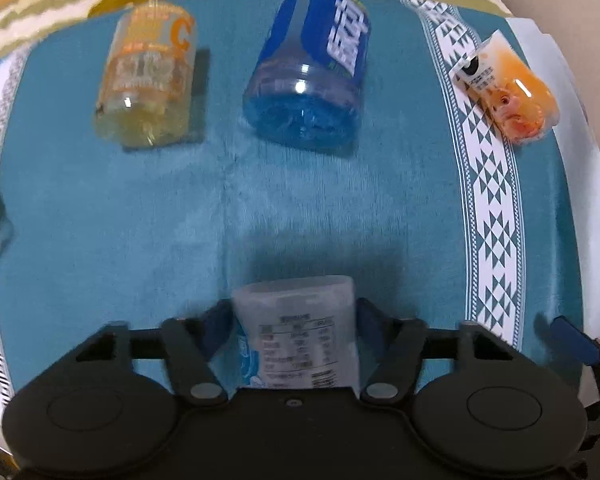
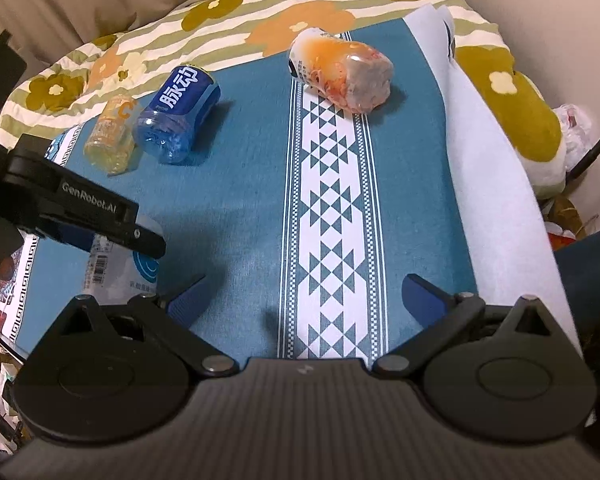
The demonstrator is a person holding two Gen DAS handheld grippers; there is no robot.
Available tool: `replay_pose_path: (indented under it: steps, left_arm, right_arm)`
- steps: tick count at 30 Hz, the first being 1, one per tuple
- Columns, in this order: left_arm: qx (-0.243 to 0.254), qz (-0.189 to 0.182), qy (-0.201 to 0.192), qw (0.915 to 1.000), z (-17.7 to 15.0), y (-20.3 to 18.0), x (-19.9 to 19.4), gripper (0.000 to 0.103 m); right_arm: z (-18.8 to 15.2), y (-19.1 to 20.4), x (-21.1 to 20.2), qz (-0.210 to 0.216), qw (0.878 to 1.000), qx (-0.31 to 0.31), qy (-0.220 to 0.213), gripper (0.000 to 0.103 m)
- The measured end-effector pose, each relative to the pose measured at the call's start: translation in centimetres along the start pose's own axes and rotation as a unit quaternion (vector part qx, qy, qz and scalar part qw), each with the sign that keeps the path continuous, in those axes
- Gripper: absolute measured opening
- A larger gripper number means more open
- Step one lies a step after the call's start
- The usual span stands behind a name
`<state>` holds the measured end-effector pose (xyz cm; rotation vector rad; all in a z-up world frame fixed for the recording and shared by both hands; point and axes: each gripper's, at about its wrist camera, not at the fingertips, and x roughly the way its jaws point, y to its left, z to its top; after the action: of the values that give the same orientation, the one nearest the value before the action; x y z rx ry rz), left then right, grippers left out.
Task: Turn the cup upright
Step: 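Close the left gripper around the white cup's body, then lift the white cup with the left gripper and turn it open end up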
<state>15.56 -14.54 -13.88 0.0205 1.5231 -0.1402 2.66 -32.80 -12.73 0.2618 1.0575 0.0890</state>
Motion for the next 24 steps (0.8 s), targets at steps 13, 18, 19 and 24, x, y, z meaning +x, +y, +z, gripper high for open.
replay_pose_path:
  steps: [13,18,19,24]
  left_arm:
    - [0.025,-0.037,-0.073,0.9963,-2.1,1.6,-3.9,0.060]
    - [0.038,-0.041,-0.208,0.9766,-5.3,3.0,-6.7,0.060]
    - [0.037,-0.040,-0.243,0.9686,-6.1,3.3,-6.7,0.061]
    - [0.029,-0.021,-0.366,0.9301,-8.8,4.6,-4.6,0.062]
  right_arm:
    - [0.1,1.2,-1.0,0.002,1.000,0.001,-0.009,0.103]
    - [0.1,2.2,-1.8,0.003,1.000,-0.002,-0.026,0.103]
    - [0.0,2.4,-1.8,0.004,1.000,-0.001,-0.028,0.103]
    - [-0.6,3.9,-1.2,0.002,0.999,0.000,-0.034,0.103]
